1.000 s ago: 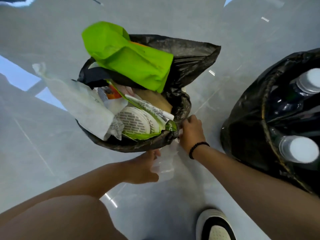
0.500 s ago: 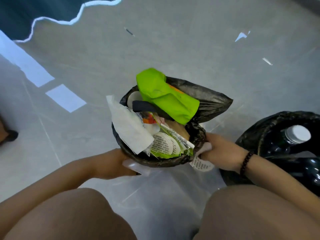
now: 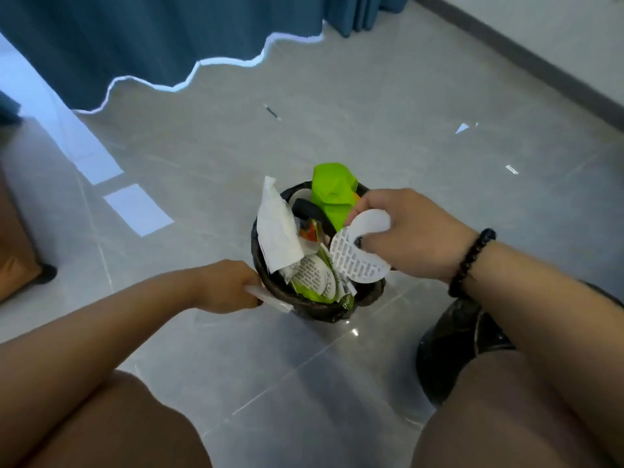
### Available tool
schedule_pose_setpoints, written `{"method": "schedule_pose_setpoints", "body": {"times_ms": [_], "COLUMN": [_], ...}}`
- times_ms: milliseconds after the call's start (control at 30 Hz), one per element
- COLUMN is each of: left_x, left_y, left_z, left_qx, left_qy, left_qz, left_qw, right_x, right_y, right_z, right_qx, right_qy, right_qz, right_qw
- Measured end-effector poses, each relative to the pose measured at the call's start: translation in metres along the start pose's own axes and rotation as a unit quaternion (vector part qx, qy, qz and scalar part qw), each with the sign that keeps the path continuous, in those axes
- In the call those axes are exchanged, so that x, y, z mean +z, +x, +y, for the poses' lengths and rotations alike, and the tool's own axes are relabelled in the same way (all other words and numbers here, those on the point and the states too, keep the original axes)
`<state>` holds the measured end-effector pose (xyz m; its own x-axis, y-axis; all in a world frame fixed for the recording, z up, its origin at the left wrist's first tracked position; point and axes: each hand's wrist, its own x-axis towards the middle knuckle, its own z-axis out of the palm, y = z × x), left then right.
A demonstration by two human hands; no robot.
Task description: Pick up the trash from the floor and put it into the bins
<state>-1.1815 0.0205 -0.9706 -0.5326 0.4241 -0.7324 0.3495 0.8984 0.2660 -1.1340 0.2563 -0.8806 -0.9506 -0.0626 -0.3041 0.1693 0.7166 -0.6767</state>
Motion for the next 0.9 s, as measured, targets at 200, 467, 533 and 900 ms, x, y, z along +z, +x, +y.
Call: {"method": "schedule_pose_setpoints", "body": {"times_ms": [200, 467, 533, 900], "left_x": [-0.035, -0.073, -0.054, -0.003], "left_y": [-0.075, -0.060, -0.029, 0.041], "left_z": [0.034, 0.051, 0.045, 0.061], "left_qx": [-0.081, -0.019, -0.041, -0.091], "left_qy": [-0.079, -0.598, -0.652, -0.401], "left_qz": [0.055, 0.331, 0.395, 0.488], "left_qw": [0.992, 0.730, 0.646, 0.770], "right_x": [0.025, 0.022, 0.024, 0.008], "right_y": [0.002, 0.020, 0.022, 0.026], "right_z": [-0.005, -0.004, -0.005, 0.003], "right_qx": [0.018, 0.045, 0.028, 0.074], "right_qy": [-0.020, 0.080, 0.104, 0.380], "right_qz": [0.046, 0.123, 0.147, 0.280], "right_qw": [0.999, 0.988, 0.983, 0.878]}}
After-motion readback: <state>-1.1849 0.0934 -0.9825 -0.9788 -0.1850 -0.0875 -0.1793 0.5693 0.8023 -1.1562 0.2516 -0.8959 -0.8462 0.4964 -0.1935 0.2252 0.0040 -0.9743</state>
